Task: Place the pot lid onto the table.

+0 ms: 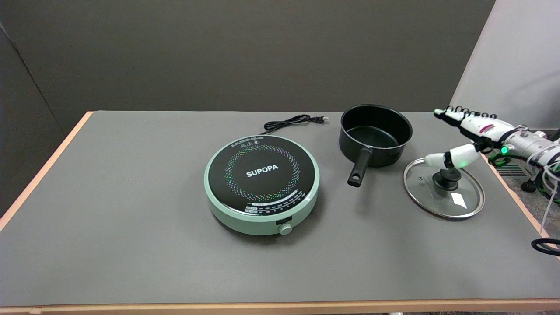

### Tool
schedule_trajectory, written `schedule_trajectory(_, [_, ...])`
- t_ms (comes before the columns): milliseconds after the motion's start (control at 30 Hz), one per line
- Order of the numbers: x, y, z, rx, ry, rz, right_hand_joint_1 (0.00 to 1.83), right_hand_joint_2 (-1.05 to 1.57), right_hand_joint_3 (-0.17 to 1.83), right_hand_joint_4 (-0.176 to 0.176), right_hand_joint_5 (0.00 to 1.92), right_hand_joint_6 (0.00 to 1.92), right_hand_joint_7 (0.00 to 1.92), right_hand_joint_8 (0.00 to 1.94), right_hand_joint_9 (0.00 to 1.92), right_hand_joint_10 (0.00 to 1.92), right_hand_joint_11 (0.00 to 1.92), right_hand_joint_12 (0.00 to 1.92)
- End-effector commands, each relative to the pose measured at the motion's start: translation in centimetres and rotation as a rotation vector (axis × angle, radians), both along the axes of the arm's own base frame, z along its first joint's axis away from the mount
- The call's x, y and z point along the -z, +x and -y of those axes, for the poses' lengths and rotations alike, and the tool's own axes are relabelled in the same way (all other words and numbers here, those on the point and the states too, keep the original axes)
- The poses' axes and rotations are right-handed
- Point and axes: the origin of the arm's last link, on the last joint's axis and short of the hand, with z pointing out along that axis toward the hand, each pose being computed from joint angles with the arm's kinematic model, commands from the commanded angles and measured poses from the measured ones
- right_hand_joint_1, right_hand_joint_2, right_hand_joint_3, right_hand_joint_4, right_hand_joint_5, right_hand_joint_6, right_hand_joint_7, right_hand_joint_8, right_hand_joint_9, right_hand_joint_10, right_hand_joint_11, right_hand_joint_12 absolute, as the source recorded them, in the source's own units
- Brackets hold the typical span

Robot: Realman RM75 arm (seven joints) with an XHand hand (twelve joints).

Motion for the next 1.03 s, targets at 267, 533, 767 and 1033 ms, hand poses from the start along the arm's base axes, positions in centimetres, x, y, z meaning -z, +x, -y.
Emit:
schedule_trajectory(267, [-4.4,0.3,-4.7,-0.564,-0.321,0.898,0.22,0.46,0.89,0.023,0.04,0.13,0.02,0.12,0.06,0.19,0.1,0.45])
schedule_trajectory(533, [-4.4,-1.7,-6.9,-0.71,-0.425,1.23,0.09,0.56,0.97,0.012,0.05,0.11,0.01,0.14,0.06,0.16,0.09,0.37])
schedule_trajectory(767, [-3.7,-3.9,-8.2,-0.728,-0.497,1.438,0.02,0.69,0.85,0.0,0.05,0.14,0.02,0.13,0.05,0.17,0.07,0.35])
schedule_trajectory(1033, [-2.4,-4.7,-9.2,-0.828,-0.492,1.6,0.05,0.75,0.9,-0.002,0.08,0.15,0.02,0.12,0.02,0.17,0.03,0.3])
